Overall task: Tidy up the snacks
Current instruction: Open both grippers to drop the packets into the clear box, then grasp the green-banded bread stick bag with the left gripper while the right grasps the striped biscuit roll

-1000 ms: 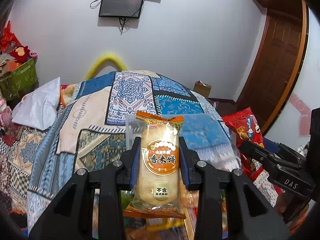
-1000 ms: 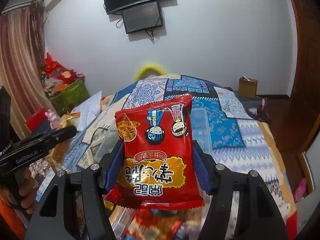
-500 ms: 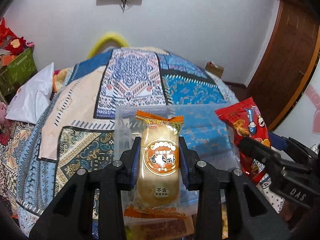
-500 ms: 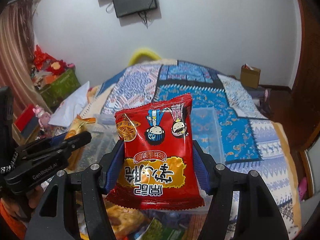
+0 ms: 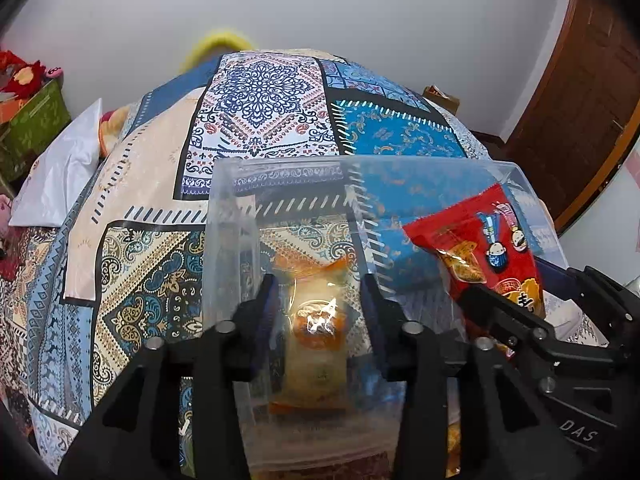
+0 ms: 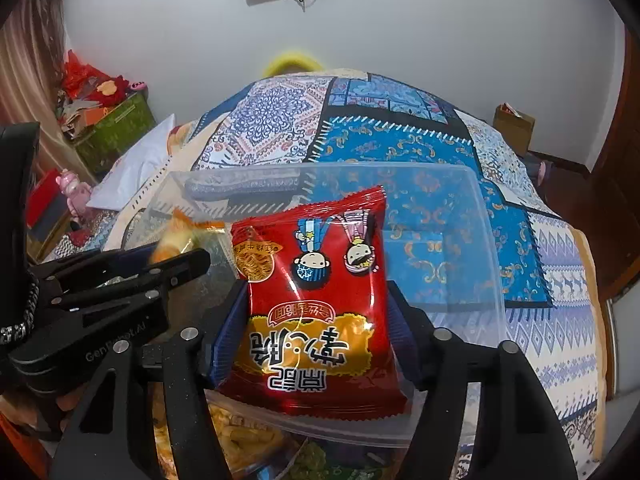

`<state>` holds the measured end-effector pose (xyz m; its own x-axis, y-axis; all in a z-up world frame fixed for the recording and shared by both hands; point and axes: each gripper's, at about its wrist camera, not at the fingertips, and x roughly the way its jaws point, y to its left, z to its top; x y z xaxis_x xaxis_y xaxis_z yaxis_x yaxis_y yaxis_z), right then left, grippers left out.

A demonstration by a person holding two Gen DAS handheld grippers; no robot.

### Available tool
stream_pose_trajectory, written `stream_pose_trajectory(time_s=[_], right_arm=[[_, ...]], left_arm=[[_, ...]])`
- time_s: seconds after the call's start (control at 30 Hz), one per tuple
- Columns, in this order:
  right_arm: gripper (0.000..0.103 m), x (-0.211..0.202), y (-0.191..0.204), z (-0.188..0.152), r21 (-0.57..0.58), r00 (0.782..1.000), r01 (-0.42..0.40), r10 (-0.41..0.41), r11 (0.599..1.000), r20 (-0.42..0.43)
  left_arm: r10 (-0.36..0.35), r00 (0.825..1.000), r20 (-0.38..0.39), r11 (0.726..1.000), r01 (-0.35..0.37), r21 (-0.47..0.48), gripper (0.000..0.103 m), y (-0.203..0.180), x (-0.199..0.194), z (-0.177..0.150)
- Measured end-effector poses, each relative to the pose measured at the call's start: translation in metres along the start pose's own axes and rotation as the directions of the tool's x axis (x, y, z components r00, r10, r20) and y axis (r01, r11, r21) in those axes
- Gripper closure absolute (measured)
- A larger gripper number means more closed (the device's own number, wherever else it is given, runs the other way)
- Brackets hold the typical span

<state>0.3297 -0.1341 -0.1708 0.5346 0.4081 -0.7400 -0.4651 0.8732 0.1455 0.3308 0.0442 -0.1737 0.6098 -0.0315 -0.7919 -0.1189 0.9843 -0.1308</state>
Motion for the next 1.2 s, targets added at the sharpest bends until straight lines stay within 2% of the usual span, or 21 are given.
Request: stream_pose_trajectory(time_s=[0.07,0.27,0.5,0.7,0.9,1.2], right_arm=[[0.039,0.000,0.001,0.000,-0.001,1.000,0.004,-0.004,1.000,-0.008],[0.038,-0.020,0.004,0.002,-0.013,1.000,0.004,-0.004,1.000,0.026],[0.038,-0.070,0.005,-0.001,-0.025,0.993,0.020,-0.017,0.999,0.116],[0.032,-0.108,-0.002,-0.015,-0.017,0.983,0.052,-0.048,0.999,0.178],[0.032,-0.121,-0.009,-0.038,0.011,0.984,0.058,-0.059,0.998,0.170],[0.032,-0.103,-0.027,-0.084,0.054,0.994,0.087,-0.090,0.995,0.058]], left_arm=[[0.006,1.000,0.013,1.000,-0.006,0.002,0.048,-0.001,-0.005,-0.001],[-0.010,0.998,0.064,1.000,0.010,0.002,0.046,-0.001,-0.040,0.000],[-0.013,0.986,0.163,1.000,0.010,0.016,0.039,0.008,-0.104,-0.005],[0.005,0.981,0.195,1.000,-0.010,0.024,0.036,0.030,-0.144,-0.021],[0.043,0.986,0.159,0.999,-0.047,0.023,0.035,0.056,-0.157,-0.050],[0.075,0.997,0.029,0.996,-0.074,-0.040,0.035,0.092,-0.128,-0.098]])
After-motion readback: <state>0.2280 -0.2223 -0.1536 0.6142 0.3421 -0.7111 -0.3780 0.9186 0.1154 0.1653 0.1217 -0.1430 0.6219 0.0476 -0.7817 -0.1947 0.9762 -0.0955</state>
